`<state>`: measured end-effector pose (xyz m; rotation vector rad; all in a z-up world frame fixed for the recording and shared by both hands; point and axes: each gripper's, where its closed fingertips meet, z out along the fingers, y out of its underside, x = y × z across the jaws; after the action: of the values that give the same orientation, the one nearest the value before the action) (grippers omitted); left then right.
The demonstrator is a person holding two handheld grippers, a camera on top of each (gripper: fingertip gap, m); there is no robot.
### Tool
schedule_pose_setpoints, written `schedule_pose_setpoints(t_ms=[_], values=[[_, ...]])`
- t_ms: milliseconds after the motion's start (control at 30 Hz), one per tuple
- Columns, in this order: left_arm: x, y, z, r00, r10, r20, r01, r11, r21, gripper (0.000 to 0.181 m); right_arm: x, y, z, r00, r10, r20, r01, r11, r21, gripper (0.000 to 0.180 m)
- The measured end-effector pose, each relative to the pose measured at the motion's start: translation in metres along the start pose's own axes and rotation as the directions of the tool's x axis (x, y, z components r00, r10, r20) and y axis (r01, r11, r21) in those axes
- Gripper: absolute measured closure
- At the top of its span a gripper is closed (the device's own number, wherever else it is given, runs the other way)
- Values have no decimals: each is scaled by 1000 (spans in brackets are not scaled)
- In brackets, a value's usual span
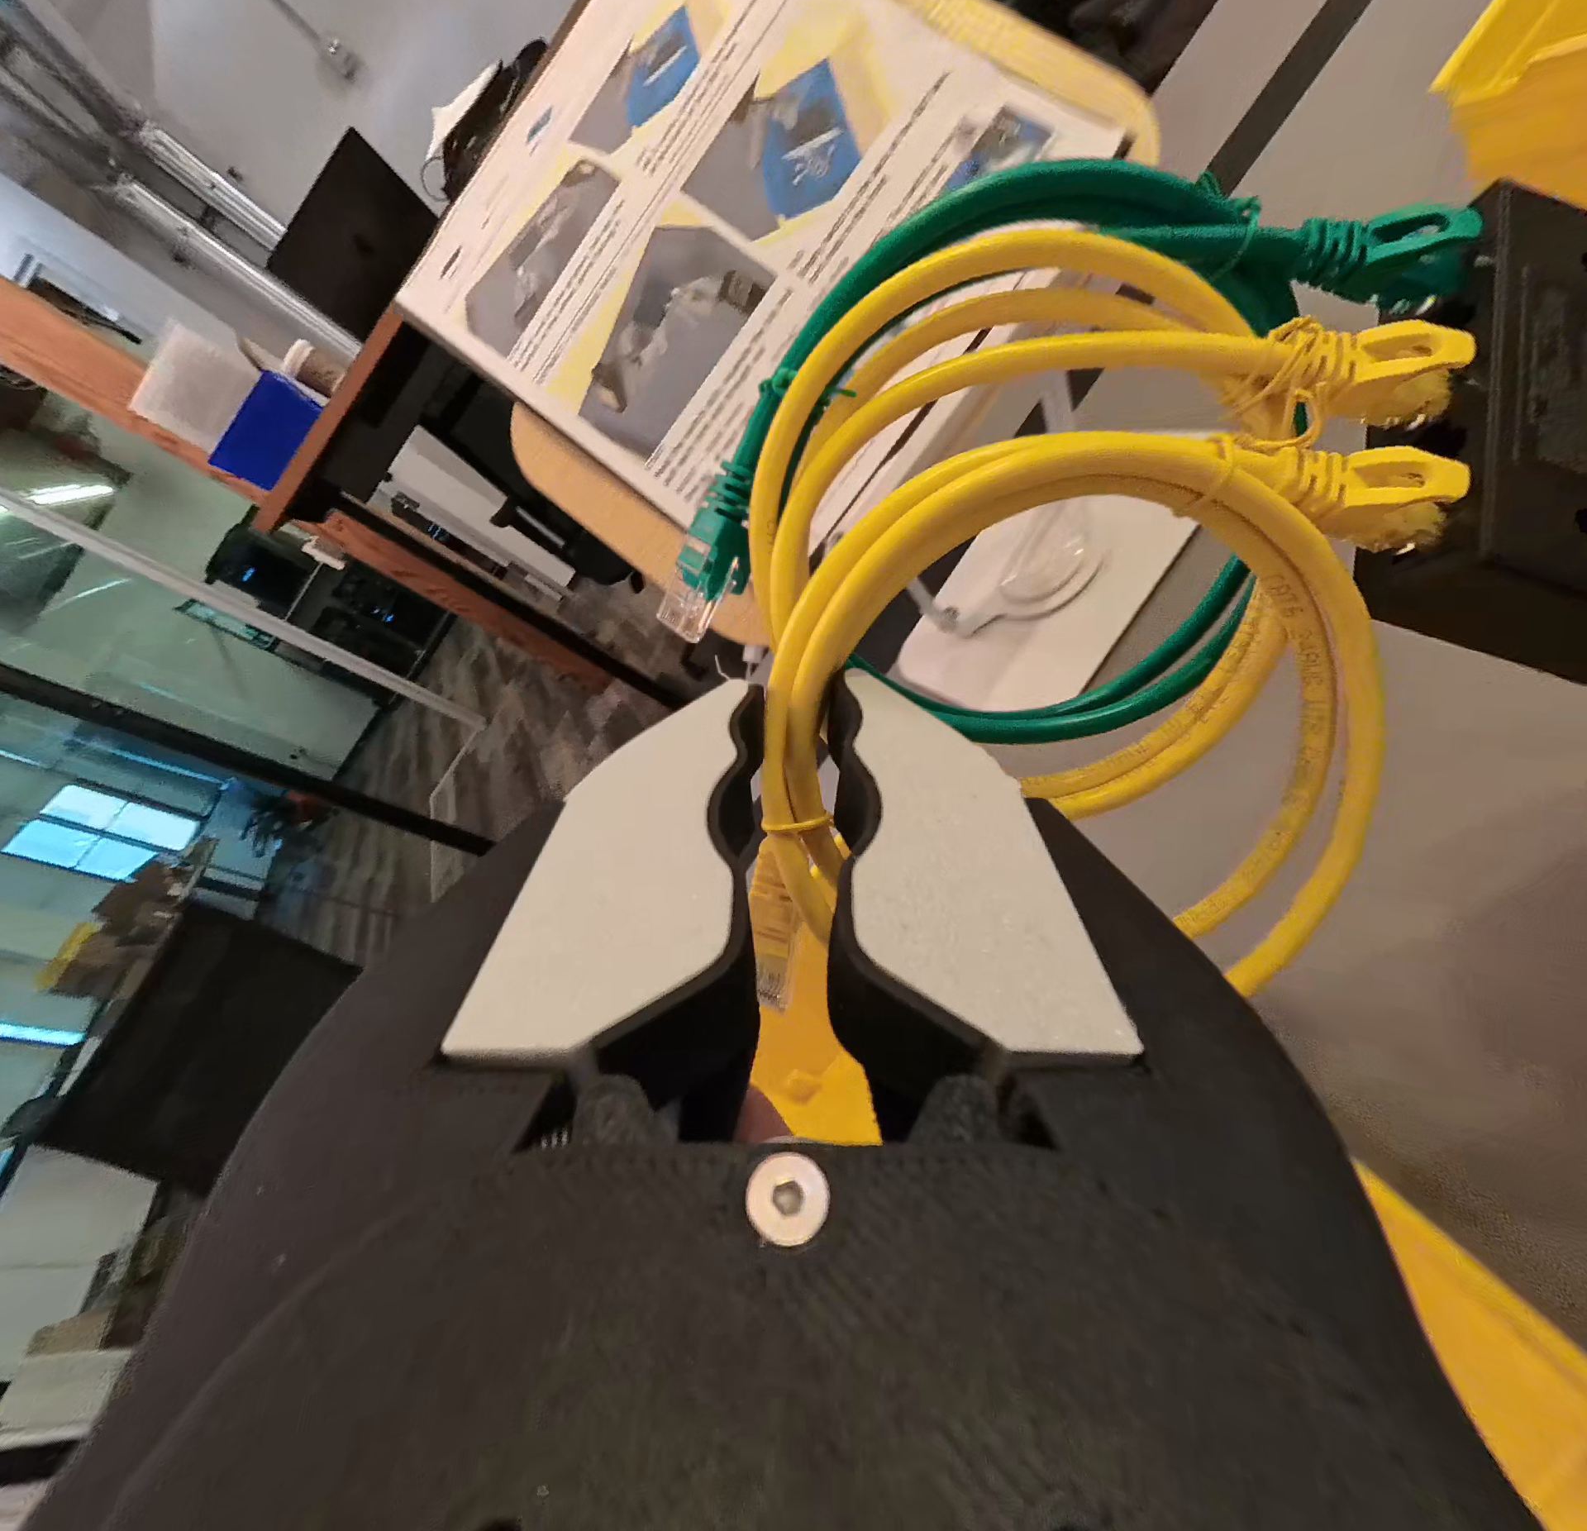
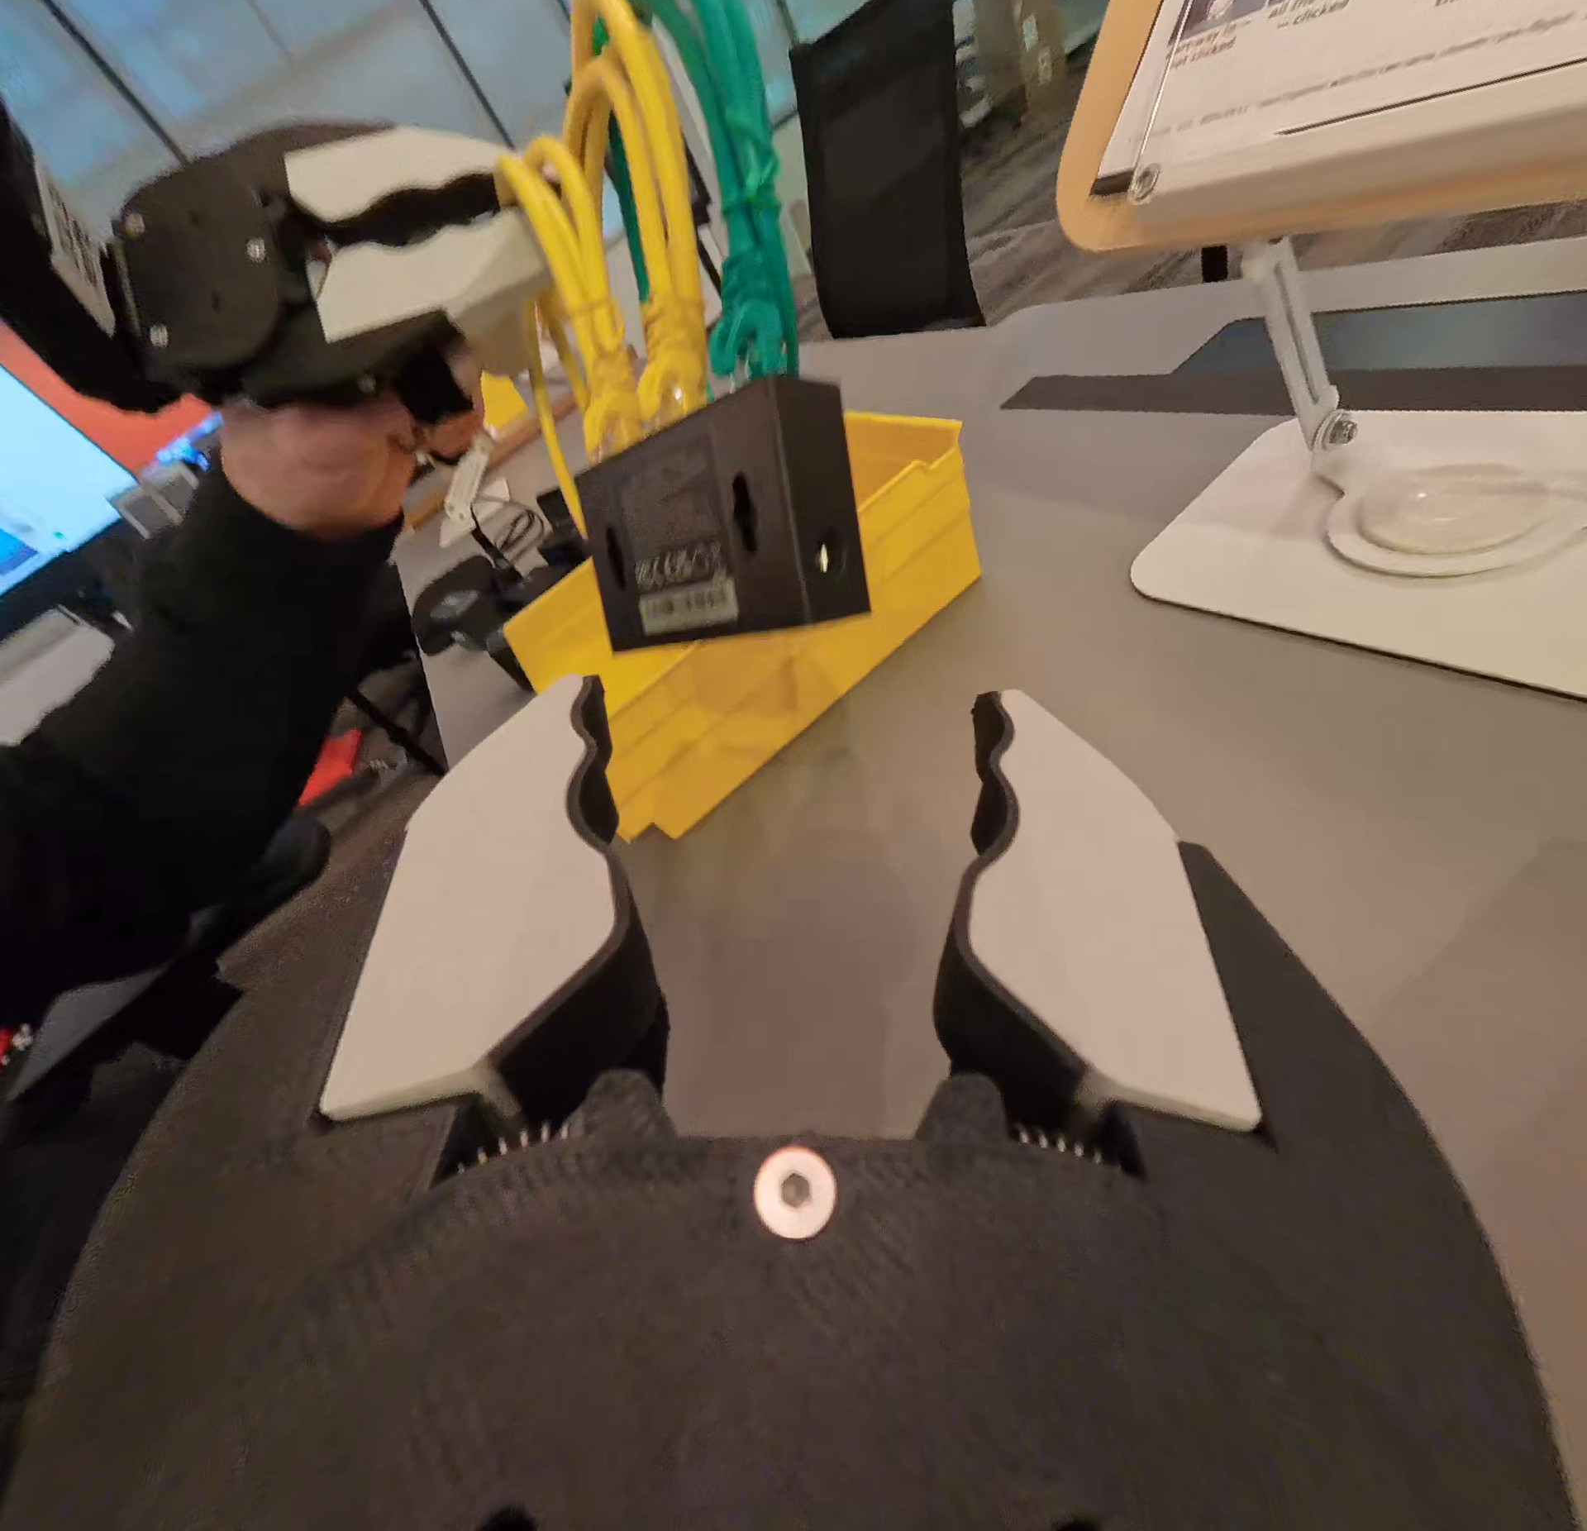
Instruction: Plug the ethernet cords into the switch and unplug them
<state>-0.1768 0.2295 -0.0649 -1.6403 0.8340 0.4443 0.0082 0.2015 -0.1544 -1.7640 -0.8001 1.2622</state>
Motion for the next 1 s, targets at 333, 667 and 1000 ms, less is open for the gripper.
schedule_pose_setpoints(t_ms=[333,667,1000], values=[[42,-26,8,994,-63,-93,70,994,80,167,-17,-7,-2,940,147,308,-175,982,66,132],[52,-31,26,975,-110,-195,137,982,130,166,-32,-15,-21,915,66,398,-122,985,118,152],[56,-38,41,965,-16,-262,57,987,150,163,-40,1,-18,921,37,387,-49,999,20,152]])
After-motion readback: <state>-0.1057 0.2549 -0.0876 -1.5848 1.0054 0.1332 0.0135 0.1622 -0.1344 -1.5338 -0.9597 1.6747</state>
